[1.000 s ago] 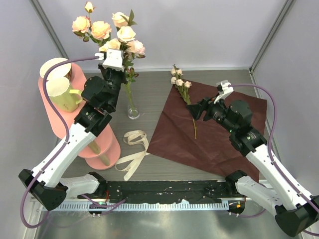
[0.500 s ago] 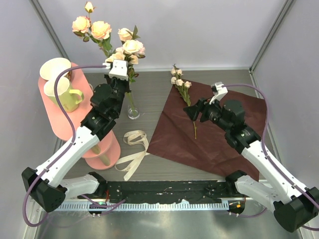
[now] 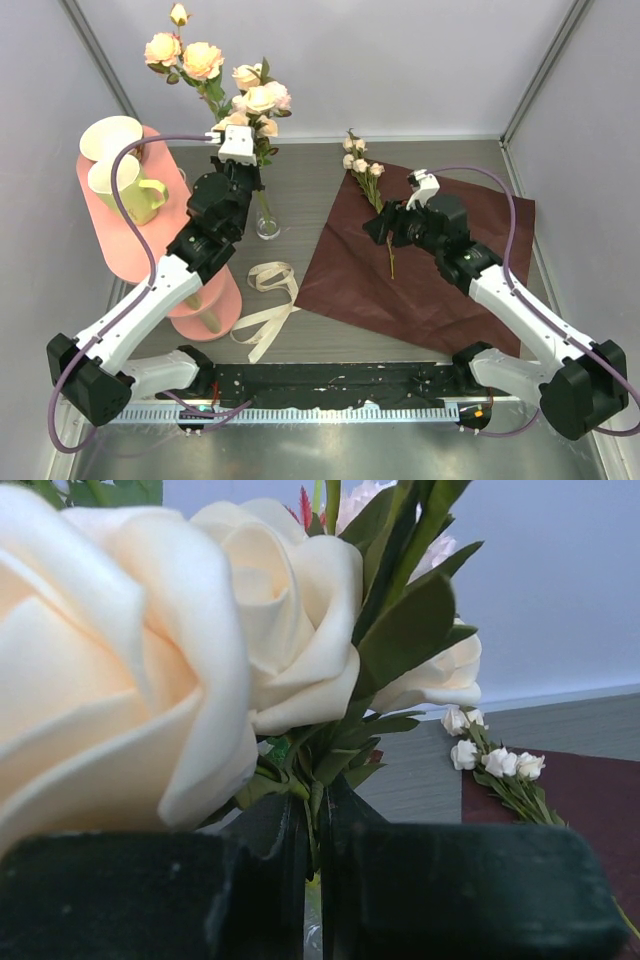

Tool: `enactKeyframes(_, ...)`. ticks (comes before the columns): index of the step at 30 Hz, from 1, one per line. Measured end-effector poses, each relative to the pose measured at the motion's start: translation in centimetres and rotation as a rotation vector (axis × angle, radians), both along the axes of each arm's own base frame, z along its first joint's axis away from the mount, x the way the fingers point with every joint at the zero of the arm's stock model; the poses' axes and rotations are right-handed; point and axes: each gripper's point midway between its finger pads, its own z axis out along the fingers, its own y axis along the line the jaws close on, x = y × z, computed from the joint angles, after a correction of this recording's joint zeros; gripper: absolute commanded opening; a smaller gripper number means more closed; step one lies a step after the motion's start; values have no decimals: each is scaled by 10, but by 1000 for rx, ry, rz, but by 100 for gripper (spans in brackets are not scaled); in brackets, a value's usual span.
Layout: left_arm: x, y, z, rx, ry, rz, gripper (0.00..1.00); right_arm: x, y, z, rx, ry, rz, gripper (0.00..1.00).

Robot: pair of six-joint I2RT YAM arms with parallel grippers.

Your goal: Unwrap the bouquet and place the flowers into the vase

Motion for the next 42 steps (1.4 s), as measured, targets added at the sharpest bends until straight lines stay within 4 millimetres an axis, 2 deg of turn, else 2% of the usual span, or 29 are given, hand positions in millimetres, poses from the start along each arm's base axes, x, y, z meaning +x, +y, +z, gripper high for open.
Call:
enactKeyframes(9, 8, -1, -13, -3, 33, 28, 7, 5, 3, -22, -14, 70, -7, 67)
enactKeyframes(15, 12, -1, -20, -2, 49, 46, 9, 6, 4, -28, -20, 87, -8, 67)
enactKeyframes(17, 13, 0, -20, -4, 50, 53, 13, 6, 4, -29, -22, 89, -8, 67)
enactKeyframes(19, 13, 1, -21, -5, 52, 59, 22, 7, 4, -31, -25, 96, -8, 68)
enactKeyframes(20, 14, 1, -21, -6, 53, 61, 26, 7, 4, -33, -28, 102, -8, 68)
enactKeyframes(21, 14, 1, -21, -8, 54, 64, 36, 7, 5, -36, -31, 107, -9, 67)
enactKeyframes(23, 14, 2, -22, -12, 56, 69, 44, 9, 5, -41, -39, 120, -12, 68)
enactKeyframes(24, 15, 2, -22, -11, 57, 71, 52, 9, 5, -44, -43, 127, -13, 68)
enactKeyframes(30, 15, 2, -29, -26, 86, 81, 73, 15, 2, -62, -79, 164, -39, 67)
enactKeyframes(36, 7, 2, -39, -60, 140, 64, 85, 33, -6, -82, -161, 206, -105, 68)
enactKeyframes(39, -5, 3, -39, -95, 171, 31, 87, 49, -12, -92, -227, 225, -154, 67)
enactKeyframes(42, -27, 3, -35, -150, 203, -30, 89, 66, -18, -105, -300, 241, -196, 64)
